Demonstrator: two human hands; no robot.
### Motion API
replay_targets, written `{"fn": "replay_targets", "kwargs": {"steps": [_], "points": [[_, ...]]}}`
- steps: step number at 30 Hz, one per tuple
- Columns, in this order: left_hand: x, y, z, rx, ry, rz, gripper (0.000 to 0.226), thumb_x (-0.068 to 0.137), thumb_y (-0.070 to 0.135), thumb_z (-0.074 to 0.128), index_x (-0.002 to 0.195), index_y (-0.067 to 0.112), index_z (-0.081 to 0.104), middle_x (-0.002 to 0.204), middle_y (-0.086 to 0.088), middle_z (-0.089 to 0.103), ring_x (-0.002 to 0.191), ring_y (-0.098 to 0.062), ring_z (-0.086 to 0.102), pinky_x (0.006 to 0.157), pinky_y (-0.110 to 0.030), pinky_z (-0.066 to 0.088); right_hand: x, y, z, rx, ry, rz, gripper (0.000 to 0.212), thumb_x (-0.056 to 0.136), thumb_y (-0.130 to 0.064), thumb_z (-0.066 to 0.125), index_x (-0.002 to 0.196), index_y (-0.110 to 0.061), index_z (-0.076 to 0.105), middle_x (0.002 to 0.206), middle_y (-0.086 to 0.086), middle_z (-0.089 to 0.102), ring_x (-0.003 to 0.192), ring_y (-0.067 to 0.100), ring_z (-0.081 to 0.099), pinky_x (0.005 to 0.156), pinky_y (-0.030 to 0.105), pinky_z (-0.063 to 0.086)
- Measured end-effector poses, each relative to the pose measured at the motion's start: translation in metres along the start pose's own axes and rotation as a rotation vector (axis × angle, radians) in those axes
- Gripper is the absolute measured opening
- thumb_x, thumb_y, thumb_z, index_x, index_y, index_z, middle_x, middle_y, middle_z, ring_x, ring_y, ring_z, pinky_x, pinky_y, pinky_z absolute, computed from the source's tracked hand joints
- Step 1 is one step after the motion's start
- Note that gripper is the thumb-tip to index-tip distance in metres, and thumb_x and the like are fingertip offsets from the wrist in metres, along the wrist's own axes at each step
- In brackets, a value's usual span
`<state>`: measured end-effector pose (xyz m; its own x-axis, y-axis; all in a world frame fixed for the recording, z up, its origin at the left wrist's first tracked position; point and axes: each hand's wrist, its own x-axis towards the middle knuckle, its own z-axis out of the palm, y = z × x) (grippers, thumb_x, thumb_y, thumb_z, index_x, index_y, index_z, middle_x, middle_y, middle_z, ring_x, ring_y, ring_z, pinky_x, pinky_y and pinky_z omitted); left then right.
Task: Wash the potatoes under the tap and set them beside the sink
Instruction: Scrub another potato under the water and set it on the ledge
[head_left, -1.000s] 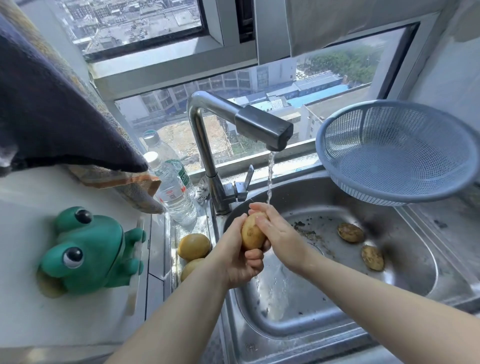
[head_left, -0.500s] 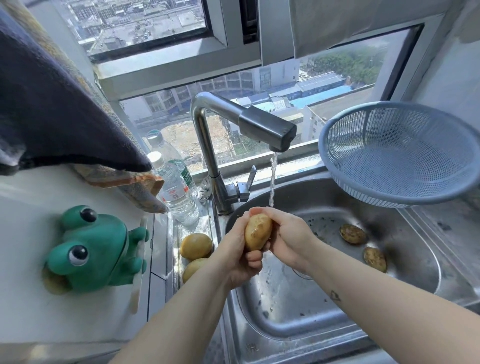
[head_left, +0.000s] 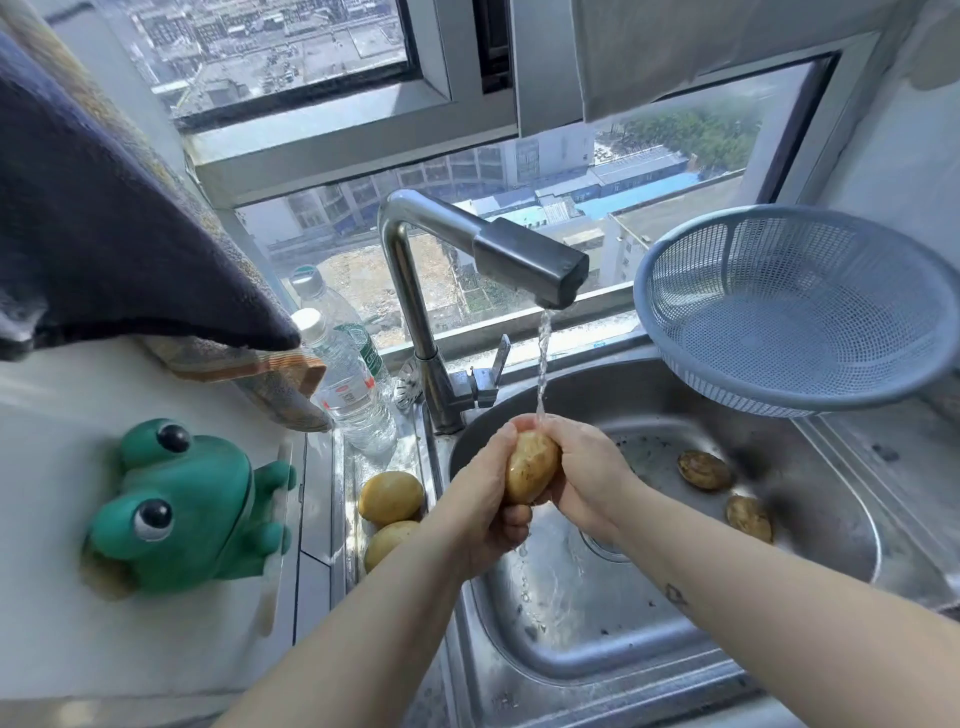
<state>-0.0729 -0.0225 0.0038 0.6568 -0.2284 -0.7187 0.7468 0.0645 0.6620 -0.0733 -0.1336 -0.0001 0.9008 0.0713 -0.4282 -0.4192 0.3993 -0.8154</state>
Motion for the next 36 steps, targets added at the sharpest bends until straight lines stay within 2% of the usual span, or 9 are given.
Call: {"fn": "replay_targets", "kwargs": {"steps": [4, 9, 14, 16, 19, 22, 27, 32, 36], "points": [[-0.002, 0.005, -0.007, -0.068, -0.022, -0.043, 0.048, 0.091, 0.06, 0.045, 0.087, 0.014, 0.055, 0.057, -0.005, 0.05, 0.031, -0.006, 0.028, 0.034, -0.013, 0.022, 0.005, -0.003, -0.005, 0.097, -0.138, 0.076, 0.032, 0.1, -0.017, 0.036, 0.101, -0.006, 0.066, 0.093, 0.014, 0.064, 0.078, 0.025, 0.057, 0.062, 0.034, 0.041], [-0.001, 0.012, -0.013, -0.19, -0.133, -0.156, 0.053, 0.087, 0.059, 0.05, 0.08, 0.007, 0.054, 0.059, -0.007, 0.051, 0.028, -0.005, 0.029, 0.031, -0.01, 0.022, 0.002, -0.007, -0.01, 0.113, -0.263, 0.072, 0.031, 0.101, -0.016, 0.034, 0.119, -0.004, 0.057, 0.104, 0.011, 0.062, 0.082, 0.02, 0.056, 0.054, 0.025, 0.042], [0.002, 0.01, -0.006, -0.177, -0.153, -0.198, 0.062, 0.09, 0.065, 0.043, 0.081, 0.004, 0.054, 0.06, -0.007, 0.053, 0.031, -0.005, 0.034, 0.029, -0.013, 0.029, -0.002, -0.01, -0.004, -0.397, -0.101, -0.085, 0.018, 0.099, -0.021, 0.044, 0.098, -0.02, 0.062, 0.092, 0.006, 0.06, 0.075, 0.018, 0.054, 0.05, 0.023, 0.043], [0.003, 0.01, -0.002, -0.126, -0.126, -0.173, 0.061, 0.09, 0.064, 0.044, 0.081, 0.005, 0.055, 0.06, -0.007, 0.053, 0.032, -0.006, 0.035, 0.03, -0.013, 0.03, -0.001, -0.01, -0.004, -0.486, -0.067, -0.131, 0.014, 0.098, -0.024, 0.047, 0.099, -0.021, 0.061, 0.092, 0.005, 0.062, 0.075, 0.015, 0.056, 0.052, 0.024, 0.045], [0.001, 0.012, -0.002, -0.117, -0.143, -0.18, 0.06, 0.09, 0.063, 0.045, 0.082, 0.005, 0.055, 0.061, -0.008, 0.053, 0.031, -0.006, 0.035, 0.03, -0.013, 0.029, -0.003, -0.015, -0.011, -0.42, -0.206, -0.059, 0.014, 0.097, -0.023, 0.05, 0.109, -0.019, 0.057, 0.099, 0.01, 0.06, 0.079, 0.018, 0.056, 0.063, 0.028, 0.046], [0.0, 0.012, -0.004, -0.131, -0.163, -0.204, 0.061, 0.09, 0.064, 0.042, 0.084, 0.005, 0.056, 0.062, -0.008, 0.053, 0.032, -0.005, 0.034, 0.031, -0.012, 0.027, -0.006, -0.025, -0.02, -0.334, -0.365, 0.039, 0.023, 0.096, -0.011, 0.05, 0.119, -0.014, 0.053, 0.1, 0.011, 0.058, 0.072, 0.013, 0.058, 0.063, 0.024, 0.048], [-0.004, 0.013, -0.006, -0.137, -0.218, -0.248, 0.064, 0.09, 0.065, 0.04, 0.084, 0.003, 0.059, 0.066, -0.008, 0.054, 0.033, -0.004, 0.034, 0.031, -0.013, 0.029, -0.005, -0.039, -0.034, -0.25, -0.497, 0.147, 0.042, 0.092, 0.002, 0.05, 0.132, -0.011, 0.049, 0.12, 0.019, 0.056, 0.1, 0.026, 0.059, 0.079, 0.029, 0.053], [-0.002, 0.013, 0.004, -0.084, -0.094, -0.14, 0.058, 0.092, 0.063, 0.038, 0.098, 0.009, 0.058, 0.062, -0.006, 0.052, 0.035, -0.005, 0.035, 0.033, -0.013, 0.029, -0.005, -0.027, -0.021, -0.46, -0.31, -0.047, 0.03, 0.086, -0.009, 0.066, 0.111, -0.025, 0.061, 0.109, 0.011, 0.064, 0.095, 0.019, 0.063, 0.083, 0.035, 0.055], [-0.002, 0.015, 0.003, -0.084, -0.113, -0.122, 0.057, 0.096, 0.06, 0.036, 0.109, 0.007, 0.054, 0.062, -0.009, 0.055, 0.036, -0.007, 0.036, 0.032, -0.015, 0.031, -0.002, -0.02, -0.017, -0.556, -0.199, -0.17, 0.016, 0.089, -0.028, 0.063, 0.105, -0.025, 0.064, 0.099, 0.004, 0.065, 0.087, 0.018, 0.063, 0.072, 0.032, 0.057]]}}
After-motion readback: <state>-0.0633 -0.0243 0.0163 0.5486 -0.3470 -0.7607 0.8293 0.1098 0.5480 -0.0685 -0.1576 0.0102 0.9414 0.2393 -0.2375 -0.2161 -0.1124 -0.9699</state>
